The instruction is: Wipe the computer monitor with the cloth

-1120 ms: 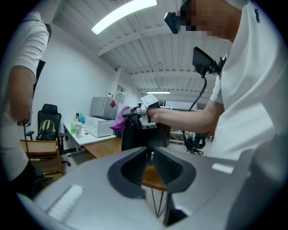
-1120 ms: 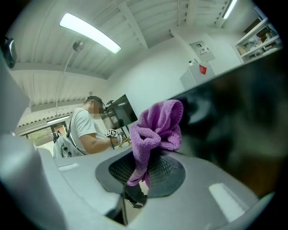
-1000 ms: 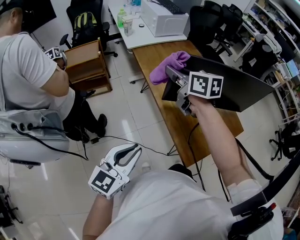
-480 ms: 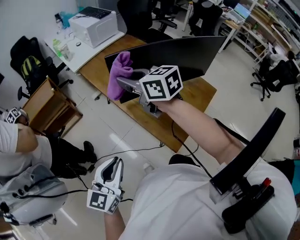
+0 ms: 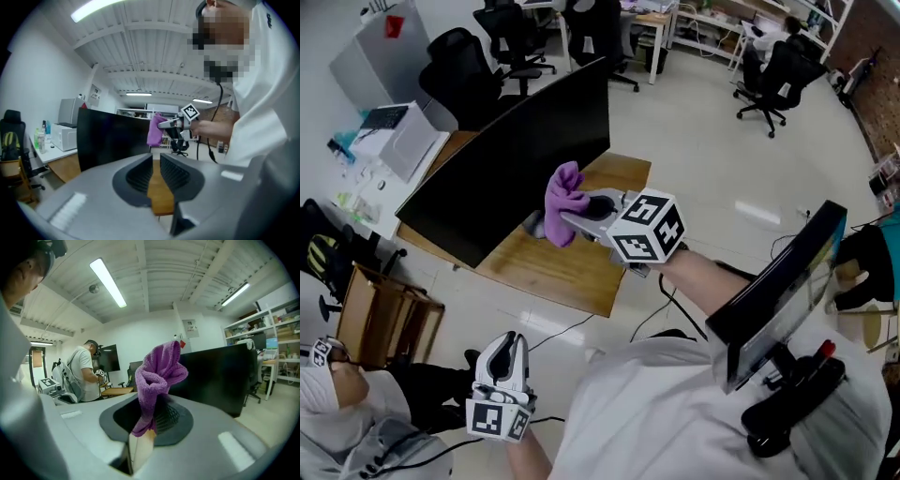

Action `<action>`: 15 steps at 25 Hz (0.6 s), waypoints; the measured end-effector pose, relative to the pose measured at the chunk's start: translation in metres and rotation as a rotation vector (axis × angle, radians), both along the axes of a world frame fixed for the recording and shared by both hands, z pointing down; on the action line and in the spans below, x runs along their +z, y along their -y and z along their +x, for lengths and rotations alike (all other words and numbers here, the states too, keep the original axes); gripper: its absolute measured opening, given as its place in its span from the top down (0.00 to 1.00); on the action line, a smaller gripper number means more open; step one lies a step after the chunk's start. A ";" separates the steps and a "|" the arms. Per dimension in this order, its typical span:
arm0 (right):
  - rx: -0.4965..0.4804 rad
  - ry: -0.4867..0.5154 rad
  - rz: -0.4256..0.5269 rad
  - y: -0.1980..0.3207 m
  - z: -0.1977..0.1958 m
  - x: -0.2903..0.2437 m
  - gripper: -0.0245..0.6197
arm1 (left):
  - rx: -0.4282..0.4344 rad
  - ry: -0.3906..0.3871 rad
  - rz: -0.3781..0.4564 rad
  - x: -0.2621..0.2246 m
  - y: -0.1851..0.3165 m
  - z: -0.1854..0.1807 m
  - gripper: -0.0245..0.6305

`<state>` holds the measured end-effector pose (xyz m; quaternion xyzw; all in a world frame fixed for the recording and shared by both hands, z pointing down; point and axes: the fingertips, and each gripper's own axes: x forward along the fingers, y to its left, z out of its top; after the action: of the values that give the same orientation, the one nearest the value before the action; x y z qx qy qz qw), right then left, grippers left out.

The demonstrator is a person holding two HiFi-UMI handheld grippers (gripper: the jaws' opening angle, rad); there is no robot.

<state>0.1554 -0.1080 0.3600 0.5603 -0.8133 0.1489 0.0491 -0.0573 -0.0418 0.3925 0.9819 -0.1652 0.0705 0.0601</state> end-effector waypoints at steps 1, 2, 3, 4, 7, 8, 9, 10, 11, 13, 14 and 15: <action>0.020 -0.010 0.016 -0.016 0.016 -0.003 0.87 | 0.009 0.004 0.008 -0.001 -0.005 0.012 0.85; 0.037 -0.023 0.032 -0.034 0.031 -0.006 0.87 | 0.018 0.006 0.014 -0.003 -0.011 0.024 0.85; 0.053 -0.037 0.046 -0.051 0.045 -0.009 0.87 | 0.028 0.007 0.021 -0.005 -0.019 0.036 0.85; 0.067 -0.051 0.059 -0.069 0.059 -0.012 0.87 | 0.039 0.007 0.027 -0.007 -0.026 0.049 0.85; 0.103 -0.073 0.083 -0.119 0.096 -0.016 0.87 | 0.078 -0.002 0.034 -0.014 -0.050 0.089 0.85; 0.115 -0.076 0.083 -0.133 0.106 -0.015 0.87 | 0.092 -0.005 0.033 -0.016 -0.058 0.101 0.85; 0.128 -0.078 0.082 -0.147 0.116 -0.013 0.87 | 0.107 -0.006 0.033 -0.017 -0.066 0.113 0.85; 0.141 -0.079 0.080 -0.160 0.126 -0.011 0.87 | 0.122 -0.005 0.034 -0.018 -0.074 0.124 0.85; 0.154 -0.079 0.080 -0.173 0.136 -0.009 0.87 | 0.135 -0.003 0.035 -0.020 -0.084 0.135 0.85; 0.171 -0.082 0.078 -0.199 0.156 -0.005 0.87 | 0.156 0.008 0.037 -0.023 -0.107 0.156 0.85; 0.176 -0.084 0.077 -0.212 0.166 -0.003 0.87 | 0.163 0.017 0.037 -0.023 -0.119 0.166 0.85; 0.179 -0.085 0.077 -0.224 0.174 0.000 0.87 | 0.167 0.027 0.036 -0.022 -0.131 0.174 0.85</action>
<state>0.3291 0.1163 0.3596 0.6379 -0.7623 0.0975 0.0488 0.1168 0.0897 0.3701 0.9921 -0.0848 0.0856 0.0341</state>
